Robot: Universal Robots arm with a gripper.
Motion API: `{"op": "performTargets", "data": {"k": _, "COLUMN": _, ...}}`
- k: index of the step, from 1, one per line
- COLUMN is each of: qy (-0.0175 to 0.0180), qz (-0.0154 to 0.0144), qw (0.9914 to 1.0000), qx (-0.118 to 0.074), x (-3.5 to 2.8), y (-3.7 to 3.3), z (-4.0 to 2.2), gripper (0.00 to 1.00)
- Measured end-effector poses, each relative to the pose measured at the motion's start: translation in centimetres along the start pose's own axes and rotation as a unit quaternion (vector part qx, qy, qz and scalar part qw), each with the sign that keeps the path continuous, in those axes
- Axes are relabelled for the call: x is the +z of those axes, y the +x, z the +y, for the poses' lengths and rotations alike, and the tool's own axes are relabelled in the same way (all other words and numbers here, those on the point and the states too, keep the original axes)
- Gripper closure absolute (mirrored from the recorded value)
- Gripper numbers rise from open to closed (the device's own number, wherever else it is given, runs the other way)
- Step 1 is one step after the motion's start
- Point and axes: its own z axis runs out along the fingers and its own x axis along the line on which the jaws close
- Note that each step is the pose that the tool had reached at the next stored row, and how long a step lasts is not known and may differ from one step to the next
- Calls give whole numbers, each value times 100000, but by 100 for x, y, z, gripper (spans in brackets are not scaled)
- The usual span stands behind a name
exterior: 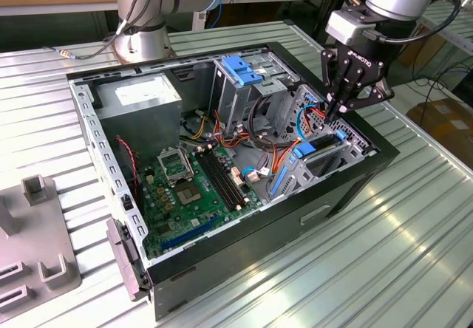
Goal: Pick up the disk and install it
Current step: 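Insert the first disk wire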
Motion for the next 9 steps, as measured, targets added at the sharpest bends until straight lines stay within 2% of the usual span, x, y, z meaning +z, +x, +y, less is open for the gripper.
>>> {"op": "performTargets", "data": {"k": 5, "qy": -1, "qz": 7, "qw": 100000, "qx": 46, "x": 2, "y": 1, "z": 1, "gripper": 83}}
{"op": "performTargets", "data": {"k": 9, "qy": -34, "qz": -7, "qw": 99999, "qx": 516, "x": 33, "y": 25, "z": 2, "gripper": 83}}
